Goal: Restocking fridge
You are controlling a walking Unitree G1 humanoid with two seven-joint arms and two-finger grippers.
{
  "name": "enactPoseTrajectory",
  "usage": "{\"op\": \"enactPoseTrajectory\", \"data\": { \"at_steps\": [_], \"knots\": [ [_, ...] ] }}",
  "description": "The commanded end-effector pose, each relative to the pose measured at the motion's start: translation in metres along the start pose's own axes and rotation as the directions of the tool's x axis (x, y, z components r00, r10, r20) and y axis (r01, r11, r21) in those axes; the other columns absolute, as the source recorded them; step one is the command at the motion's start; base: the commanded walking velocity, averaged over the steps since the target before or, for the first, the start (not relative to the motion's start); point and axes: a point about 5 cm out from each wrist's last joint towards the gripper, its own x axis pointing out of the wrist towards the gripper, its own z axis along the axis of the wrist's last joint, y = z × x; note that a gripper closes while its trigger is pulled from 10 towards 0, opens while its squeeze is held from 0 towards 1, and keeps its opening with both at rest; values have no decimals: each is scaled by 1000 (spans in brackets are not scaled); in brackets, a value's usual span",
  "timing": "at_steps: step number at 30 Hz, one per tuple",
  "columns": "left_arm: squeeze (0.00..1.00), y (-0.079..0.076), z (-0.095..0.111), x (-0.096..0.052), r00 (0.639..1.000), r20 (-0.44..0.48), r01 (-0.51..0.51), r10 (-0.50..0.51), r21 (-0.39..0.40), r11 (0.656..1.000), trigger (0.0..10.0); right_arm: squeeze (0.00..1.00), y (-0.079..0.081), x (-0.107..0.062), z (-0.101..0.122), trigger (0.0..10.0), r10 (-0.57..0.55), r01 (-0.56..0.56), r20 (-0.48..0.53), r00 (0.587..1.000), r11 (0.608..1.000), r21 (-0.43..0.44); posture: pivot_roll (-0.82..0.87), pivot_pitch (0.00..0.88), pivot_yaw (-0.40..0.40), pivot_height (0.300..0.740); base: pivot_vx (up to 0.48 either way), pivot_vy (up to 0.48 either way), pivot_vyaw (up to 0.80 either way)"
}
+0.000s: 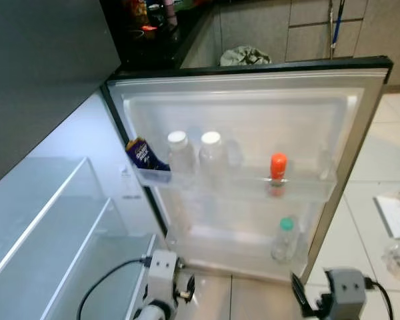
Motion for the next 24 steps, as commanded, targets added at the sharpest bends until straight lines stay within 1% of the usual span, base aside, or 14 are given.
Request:
{"op": "enactPoseTrajectory", "data": {
  "at_steps": [1, 4, 5, 7, 11, 16, 19, 24],
  "knots": [
    [0, 8, -12, -4, 998, -52, -25, 26, 9, 1000, 10000, 0, 1, 0, -15, 10000, -22, 23, -87, 996, 1000, 17, -37, 105, 88, 621, 0, 0, 0],
    [0, 8, -15, -4, 997, -63, -38, 38, 5, 999, 10000, 0, 1, 3, -14, 10000, -35, 36, -106, 994, 999, 9, -43, 97, 87, 621, 0, 0, 0],
    [0, 9, -17, -3, 996, -72, -54, 53, -16, 998, 10000, 0, 2, 6, -13, 10000, -37, 38, -107, 994, 999, 11, -47, 94, 85, 621, 0, 0, 0],
    [0, 9, -20, -2, 994, -91, -60, 57, -32, 998, 10000, 0, 4, 11, -10, 10000, -36, 37, -108, 994, 999, 10, -52, 87, 77, 621, 0, 0, 0],
    [0, 7, -21, 0, 993, -104, -63, 59, -35, 997, 10000, 0, 4, 16, -11, 10000, -40, 41, -120, 992, 999, 3, -43, 81, 65, 621, 0, 0, 0],
    [0, 8, -23, 2, 990, -116, -82, 77, -37, 996, 10000, 0, 4, 20, -11, 10000, -37, 36, -134, 990, 999, -10, -48, 72, 58, 621, 0, 0, 0],
    [0, 7, -27, 1, 989, -128, -85, 80, -33, 996, 10000, 0, 12, 20, -14, 10000, 48, -48, -149, 988, 999, -1, -60, 65, 53, 621, 0, 0, 0],
    [0, 5, -27, 3, 989, -121, -84, 79, -32, 996, 10000, 0, 13, 21, -14, 10000, 60, -62, -149, 987, 998, -9, -62, 61, 40, 636, 0, 0, 0]
  ]
}}
